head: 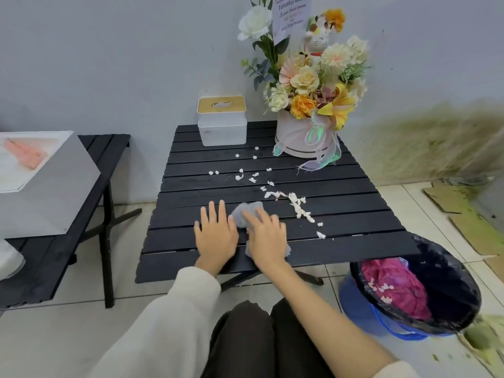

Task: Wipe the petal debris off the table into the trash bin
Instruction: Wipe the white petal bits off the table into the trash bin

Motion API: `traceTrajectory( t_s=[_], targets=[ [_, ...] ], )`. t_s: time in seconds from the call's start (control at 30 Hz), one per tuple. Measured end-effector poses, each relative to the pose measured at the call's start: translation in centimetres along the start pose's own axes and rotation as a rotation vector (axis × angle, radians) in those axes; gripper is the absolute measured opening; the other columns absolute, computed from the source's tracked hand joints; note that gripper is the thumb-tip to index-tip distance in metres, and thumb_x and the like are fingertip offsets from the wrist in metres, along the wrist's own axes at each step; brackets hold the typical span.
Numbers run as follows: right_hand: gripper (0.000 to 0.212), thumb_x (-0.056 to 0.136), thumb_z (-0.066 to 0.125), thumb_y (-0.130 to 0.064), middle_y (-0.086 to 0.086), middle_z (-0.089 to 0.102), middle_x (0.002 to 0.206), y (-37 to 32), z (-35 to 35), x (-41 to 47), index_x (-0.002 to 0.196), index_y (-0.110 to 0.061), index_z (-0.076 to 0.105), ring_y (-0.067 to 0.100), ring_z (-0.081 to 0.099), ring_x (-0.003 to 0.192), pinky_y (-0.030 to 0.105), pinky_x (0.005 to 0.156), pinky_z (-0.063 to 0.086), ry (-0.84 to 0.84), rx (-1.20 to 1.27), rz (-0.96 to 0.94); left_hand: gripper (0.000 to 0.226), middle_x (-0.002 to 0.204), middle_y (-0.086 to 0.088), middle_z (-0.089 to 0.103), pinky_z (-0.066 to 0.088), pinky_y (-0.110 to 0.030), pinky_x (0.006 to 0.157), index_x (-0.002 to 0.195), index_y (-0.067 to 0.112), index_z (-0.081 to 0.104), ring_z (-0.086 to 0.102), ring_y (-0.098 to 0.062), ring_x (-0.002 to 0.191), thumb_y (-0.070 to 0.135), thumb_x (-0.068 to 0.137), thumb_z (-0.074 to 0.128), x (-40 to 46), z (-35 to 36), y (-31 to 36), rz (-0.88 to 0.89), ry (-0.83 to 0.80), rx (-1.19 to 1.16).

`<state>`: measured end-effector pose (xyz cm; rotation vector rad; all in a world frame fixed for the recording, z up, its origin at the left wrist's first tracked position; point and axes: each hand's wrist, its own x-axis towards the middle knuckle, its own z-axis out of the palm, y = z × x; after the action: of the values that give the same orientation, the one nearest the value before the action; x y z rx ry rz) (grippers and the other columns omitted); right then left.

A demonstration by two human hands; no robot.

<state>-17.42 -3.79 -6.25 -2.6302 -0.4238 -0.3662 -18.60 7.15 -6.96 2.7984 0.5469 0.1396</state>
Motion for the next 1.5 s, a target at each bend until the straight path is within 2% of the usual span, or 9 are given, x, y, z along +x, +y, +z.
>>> traceTrajectory(
  t_s=[0.17, 0.3, 0.4, 0.47, 0.63, 0.77, 1.0, 1.3, 1.5],
  targets=[
    [0.050, 0.055, 0.078, -0.008, 0.006, 0.066, 0.107, 6.0, -1.4, -0.2, 0.098, -0.028, 0.066, 0.030, 0.058, 0.075, 0.033, 0.061, 0.043, -0.016, -0.108, 0.052, 0.061, 0.157, -0.008, 0.008, 0.004, -0.042, 0.116, 0.149, 0.016, 0.011, 0.002, -0.026, 0.145, 0.046, 0.096, 0.015, -0.7, 1.9, -0.7, -0.004, 0.009, 0.067],
    [0.040, 0.077, 0.064, -0.005, 0.014, 0.053, 0.129, 11.3, -3.9, 1.1, 0.115, -0.018, 0.061, 0.039, 0.047, 0.100, 0.043, 0.080, 0.037, -0.007, -0.104, 0.213, 0.067, 0.157, -0.008, 0.012, 0.005, -0.043, 0.116, 0.148, 0.017, 0.015, 0.004, -0.026, 0.145, 0.048, 0.089, 0.011, -0.7, 2.0, -0.2, -0.015, 0.057, 0.040],
    [0.030, 0.086, 0.056, -0.006, 0.011, 0.057, 0.125, 10.9, -3.9, 1.7, 0.114, -0.016, 0.063, 0.038, 0.046, 0.097, 0.042, 0.081, 0.036, 0.107, 0.004, 0.297, 0.068, 0.156, -0.008, 0.014, 0.006, -0.044, 0.116, 0.148, 0.017, 0.017, 0.006, -0.027, 0.144, 0.047, 0.088, 0.012, -0.7, 2.2, -0.2, -0.017, 0.078, 0.039],
    [0.031, 0.084, 0.061, -0.007, 0.010, 0.059, 0.122, 8.5, -3.7, 1.9, 0.113, -0.018, 0.064, 0.038, 0.049, 0.096, 0.041, 0.082, 0.037, 0.142, 0.090, 0.201, 0.069, 0.156, -0.009, 0.016, 0.007, -0.044, 0.116, 0.148, 0.016, 0.019, 0.007, -0.028, 0.144, 0.048, 0.087, 0.009, -0.6, 2.2, -0.2, -0.016, 0.086, 0.046],
    [0.034, 0.088, 0.060, -0.027, -0.013, 0.038, 0.140, 5.7, -2.6, 0.9, 0.120, -0.039, 0.056, 0.021, 0.033, 0.120, 0.029, 0.092, 0.022, -0.399, 0.125, -0.136, 0.077, 0.154, -0.011, 0.020, 0.011, -0.046, 0.115, 0.146, 0.015, 0.024, 0.013, -0.029, 0.143, 0.051, 0.082, 0.002, -0.6, 2.3, -0.4, 0.006, 0.109, 0.050],
    [0.031, 0.084, 0.065, -0.027, -0.015, 0.037, 0.137, 8.6, -4.6, 1.6, 0.111, -0.041, 0.059, 0.018, 0.032, 0.120, 0.029, 0.091, 0.018, -0.439, 0.142, -0.039, 0.075, 0.155, -0.009, 0.018, 0.009, -0.045, 0.115, 0.147, 0.017, 0.021, 0.009, -0.028, 0.144, 0.051, 0.083, 0.004, -0.6, 2.2, -0.2, -0.007, 0.101, 0.036],
    [0.048, 0.072, 0.072, -0.010, -0.005, 0.044, 0.125, 9.0, -5.4, 2.6, 0.113, -0.028, 0.057, 0.020, 0.038, 0.111, 0.037, 0.100, 0.034, -0.471, 0.274, 0.014, 0.071, 0.155, -0.010, 0.020, 0.009, -0.046, 0.115, 0.147, 0.015, 0.023, 0.011, -0.029, 0.143, 0.048, 0.086, 0.009, -0.7, 2.3, -0.1, -0.018, 0.106, 0.039],
    [0.049, 0.071, 0.077, -0.019, -0.007, 0.050, 0.131, 10.2, -4.1, 1.2, 0.116, -0.028, 0.060, 0.020, 0.045, 0.119, 0.033, 0.101, 0.032, -0.299, 0.341, 0.098, 0.074, 0.154, -0.011, 0.022, 0.011, -0.047, 0.115, 0.146, 0.015, 0.025, 0.013, -0.030, 0.143, 0.050, 0.083, 0.006, -0.7, 2.2, -0.2, -0.008, 0.115, 0.031],
    [0.034, 0.091, 0.057, -0.020, 0.000, 0.054, 0.136, 9.1, -4.0, 0.4, 0.124, -0.027, 0.058, 0.021, 0.050, 0.124, 0.028, 0.097, 0.037, 0.123, 0.391, 0.332, 0.074, 0.153, -0.011, 0.024, 0.013, -0.048, 0.114, 0.146, 0.014, 0.027, 0.015, -0.031, 0.143, 0.049, 0.084, 0.006, -0.6, 2.3, -0.1, -0.007, 0.119, 0.046]
  ],
)
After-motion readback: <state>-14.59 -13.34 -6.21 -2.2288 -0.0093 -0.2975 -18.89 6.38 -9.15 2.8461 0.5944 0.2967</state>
